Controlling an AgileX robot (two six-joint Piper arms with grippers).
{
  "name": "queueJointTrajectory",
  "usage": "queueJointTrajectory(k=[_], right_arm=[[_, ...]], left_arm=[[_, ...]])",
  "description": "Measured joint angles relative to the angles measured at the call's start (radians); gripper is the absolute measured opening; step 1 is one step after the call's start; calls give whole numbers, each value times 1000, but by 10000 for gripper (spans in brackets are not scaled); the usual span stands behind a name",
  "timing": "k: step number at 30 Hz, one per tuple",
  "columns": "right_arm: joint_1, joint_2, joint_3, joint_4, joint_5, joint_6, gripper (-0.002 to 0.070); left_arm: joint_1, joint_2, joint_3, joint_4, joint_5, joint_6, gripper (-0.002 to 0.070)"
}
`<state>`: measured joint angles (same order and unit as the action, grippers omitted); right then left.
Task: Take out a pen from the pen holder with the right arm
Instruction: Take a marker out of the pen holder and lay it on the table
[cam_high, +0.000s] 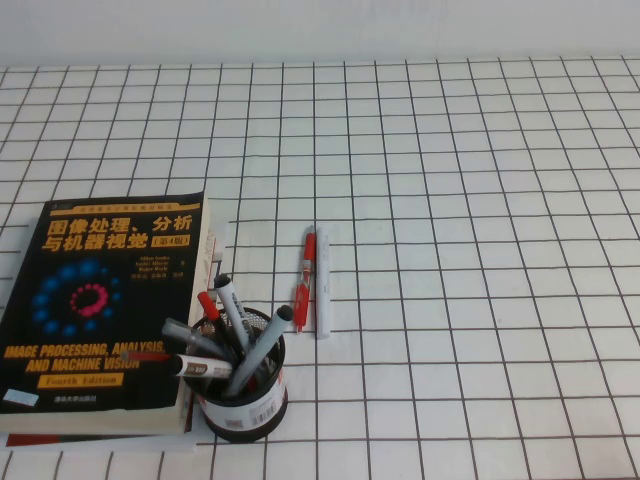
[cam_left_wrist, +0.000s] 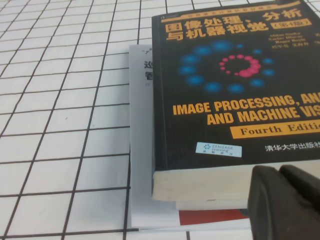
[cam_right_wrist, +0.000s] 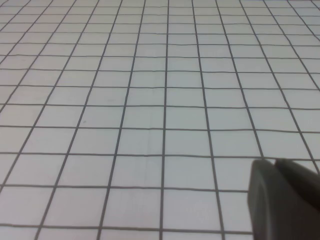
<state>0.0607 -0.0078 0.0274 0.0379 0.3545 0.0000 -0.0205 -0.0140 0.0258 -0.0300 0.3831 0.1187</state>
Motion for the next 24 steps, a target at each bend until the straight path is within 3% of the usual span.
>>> queueJointTrajectory(k=[24], right_arm=[[0, 0, 0, 7, -40, 0, -16]], left_arm=[[0, 0, 0, 0, 0, 0, -4]])
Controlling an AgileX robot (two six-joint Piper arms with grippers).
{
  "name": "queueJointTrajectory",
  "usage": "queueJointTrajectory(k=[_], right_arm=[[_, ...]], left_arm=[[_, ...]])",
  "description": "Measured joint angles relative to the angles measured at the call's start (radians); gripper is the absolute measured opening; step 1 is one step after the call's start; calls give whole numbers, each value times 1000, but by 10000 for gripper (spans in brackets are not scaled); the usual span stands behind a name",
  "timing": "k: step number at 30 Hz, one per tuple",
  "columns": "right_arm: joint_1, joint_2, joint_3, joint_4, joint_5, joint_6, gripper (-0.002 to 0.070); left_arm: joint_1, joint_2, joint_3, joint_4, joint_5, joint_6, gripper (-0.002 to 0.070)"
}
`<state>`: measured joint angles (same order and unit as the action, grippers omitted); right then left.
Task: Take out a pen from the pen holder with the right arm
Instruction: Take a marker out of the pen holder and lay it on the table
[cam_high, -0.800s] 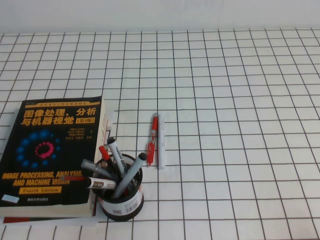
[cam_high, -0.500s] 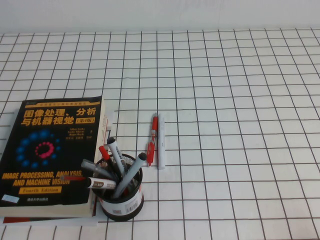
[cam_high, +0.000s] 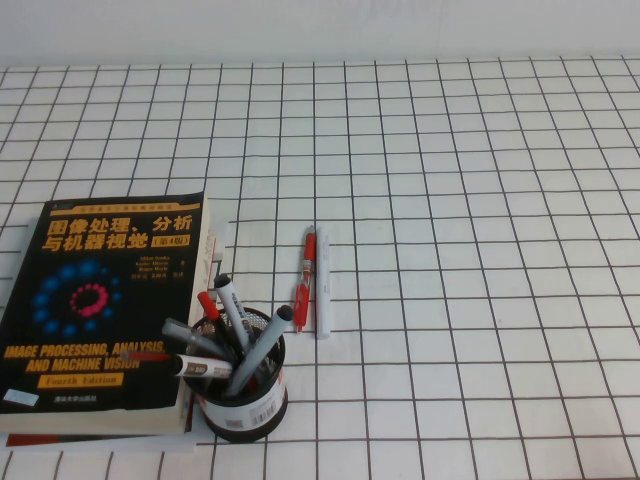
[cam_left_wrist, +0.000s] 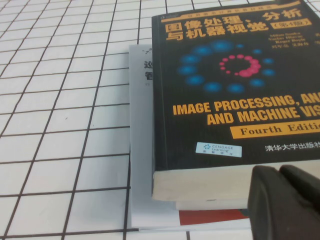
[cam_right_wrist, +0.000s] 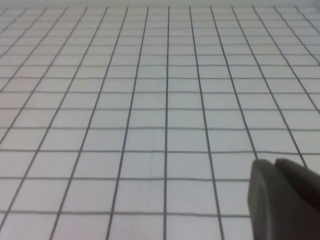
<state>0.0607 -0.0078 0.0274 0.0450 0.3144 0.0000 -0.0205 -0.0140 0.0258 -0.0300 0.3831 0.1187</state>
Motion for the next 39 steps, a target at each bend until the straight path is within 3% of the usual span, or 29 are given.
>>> queueJointTrajectory(k=[7, 18, 25, 33, 39], right_arm=[[0, 0, 0, 71, -134, 0, -16], [0, 0, 0, 530, -261, 0, -16], [0, 0, 0, 624, -266, 0, -16], [0, 10, -71, 695, -53, 0, -16], [0, 202, -252, 635, 178, 0, -16]], left_arm=[[0, 0, 0, 0, 0, 0, -4], [0, 0, 0, 0, 0, 0, -4], [0, 0, 0, 0, 0, 0, -4], [0, 0, 0, 0, 0, 0, -4], [0, 0, 0, 0, 0, 0, -4]])
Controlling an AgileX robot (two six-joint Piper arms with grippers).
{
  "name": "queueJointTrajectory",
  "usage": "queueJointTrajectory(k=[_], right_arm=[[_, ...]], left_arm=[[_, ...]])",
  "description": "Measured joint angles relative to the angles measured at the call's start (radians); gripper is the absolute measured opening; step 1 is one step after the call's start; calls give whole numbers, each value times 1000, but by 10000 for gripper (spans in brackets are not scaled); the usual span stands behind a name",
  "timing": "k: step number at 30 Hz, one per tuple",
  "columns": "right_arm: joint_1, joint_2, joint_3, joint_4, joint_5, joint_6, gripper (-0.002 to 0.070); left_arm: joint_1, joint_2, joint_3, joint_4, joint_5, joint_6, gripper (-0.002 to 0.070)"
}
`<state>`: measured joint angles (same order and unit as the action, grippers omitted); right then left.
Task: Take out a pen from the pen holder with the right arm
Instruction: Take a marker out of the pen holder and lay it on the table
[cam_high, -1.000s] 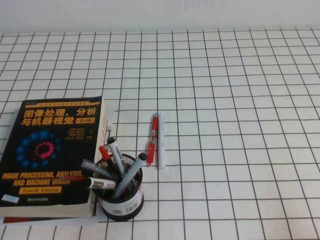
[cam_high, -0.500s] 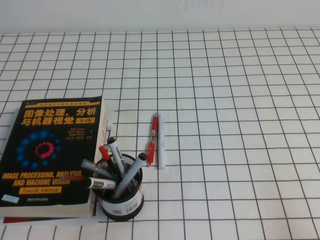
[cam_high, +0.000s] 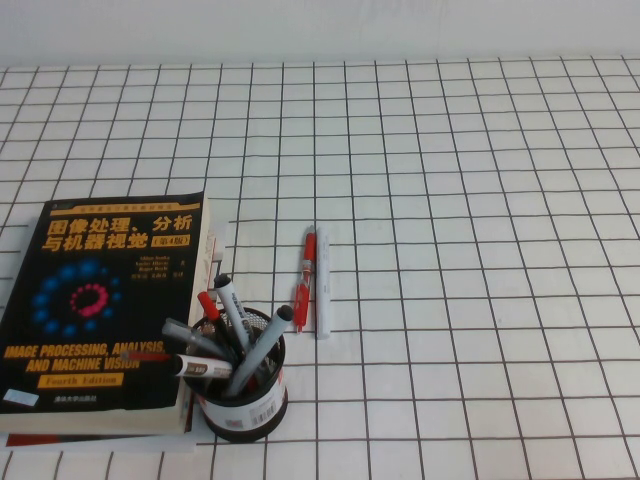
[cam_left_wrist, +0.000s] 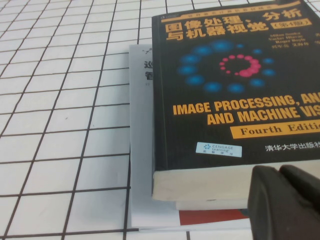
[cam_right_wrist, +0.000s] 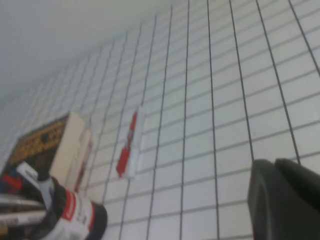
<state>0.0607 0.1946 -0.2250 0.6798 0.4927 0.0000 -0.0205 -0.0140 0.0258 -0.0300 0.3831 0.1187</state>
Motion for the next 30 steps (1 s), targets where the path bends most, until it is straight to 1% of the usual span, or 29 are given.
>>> queueJointTrajectory(k=[5, 10, 14, 18, 22, 30], right_arm=[[0, 216, -159, -114, 186, 0, -16], [0, 413, -279, -171, 306, -43, -16], [0, 533, -338, -179, 327, -91, -16], [22, 632, -384, -150, 287, -152, -16], [142, 734, -433, -129, 188, -174, -16], [506, 888, -494, -86, -137, -177, -16]], left_arm=[[0, 0, 0, 0, 0, 0, -4], [0, 0, 0, 0, 0, 0, -4], [0, 0, 0, 0, 0, 0, -4], [0, 0, 0, 0, 0, 0, -4], [0, 0, 0, 0, 0, 0, -4], [0, 0, 0, 0, 0, 0, -4]])
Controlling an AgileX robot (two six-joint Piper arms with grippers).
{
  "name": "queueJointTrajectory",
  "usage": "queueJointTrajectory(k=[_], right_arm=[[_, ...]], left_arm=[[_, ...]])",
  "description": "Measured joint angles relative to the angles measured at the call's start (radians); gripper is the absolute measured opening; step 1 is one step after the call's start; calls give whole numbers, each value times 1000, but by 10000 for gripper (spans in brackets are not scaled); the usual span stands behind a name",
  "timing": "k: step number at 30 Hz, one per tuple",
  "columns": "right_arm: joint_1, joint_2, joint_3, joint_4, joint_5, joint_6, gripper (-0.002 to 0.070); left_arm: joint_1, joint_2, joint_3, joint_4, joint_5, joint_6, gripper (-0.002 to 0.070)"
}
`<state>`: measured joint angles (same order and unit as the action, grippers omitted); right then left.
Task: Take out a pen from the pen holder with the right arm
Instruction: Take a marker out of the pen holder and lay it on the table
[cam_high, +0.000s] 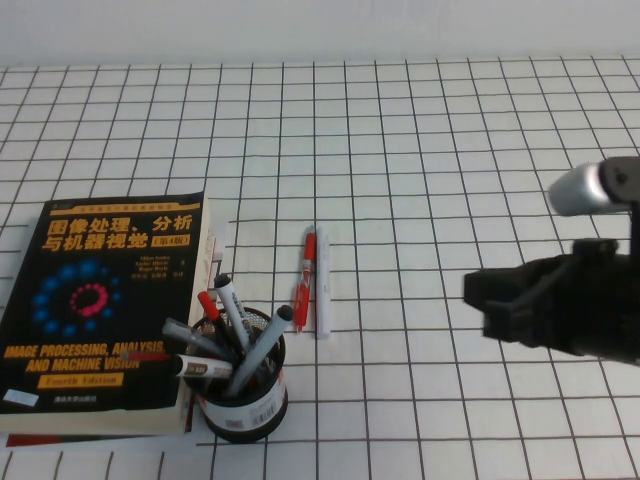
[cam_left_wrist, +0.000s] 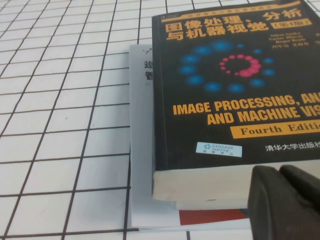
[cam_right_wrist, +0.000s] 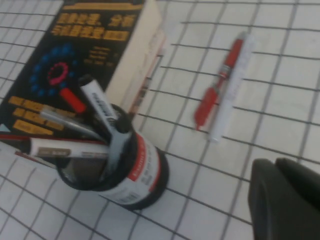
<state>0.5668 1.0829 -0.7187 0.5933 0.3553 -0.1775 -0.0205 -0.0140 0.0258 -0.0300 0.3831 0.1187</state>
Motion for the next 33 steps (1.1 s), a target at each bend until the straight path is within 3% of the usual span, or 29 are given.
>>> queueJointTrajectory(k=[9, 13, 18, 22, 27, 33], right_arm=[[295, 140, -5, 18, -341, -2, 17], [381, 187, -2, -3, -489, -2, 117], [478, 268, 83, -57, -827, 15, 256], [511, 347, 169, -120, -1082, 177, 314], [511, 456, 197, -287, -1269, 399, 372], [513, 577, 197, -388, -1441, 469, 407]], left_arm=[[0, 0, 0, 0, 0, 0, -4], [0, 0, 0, 0, 0, 0, -4], [0, 0, 0, 0, 0, 0, -4], [0, 0, 0, 0, 0, 0, -4], [0, 0, 0, 0, 0, 0, -4], [0, 0, 0, 0, 0, 0, -4]])
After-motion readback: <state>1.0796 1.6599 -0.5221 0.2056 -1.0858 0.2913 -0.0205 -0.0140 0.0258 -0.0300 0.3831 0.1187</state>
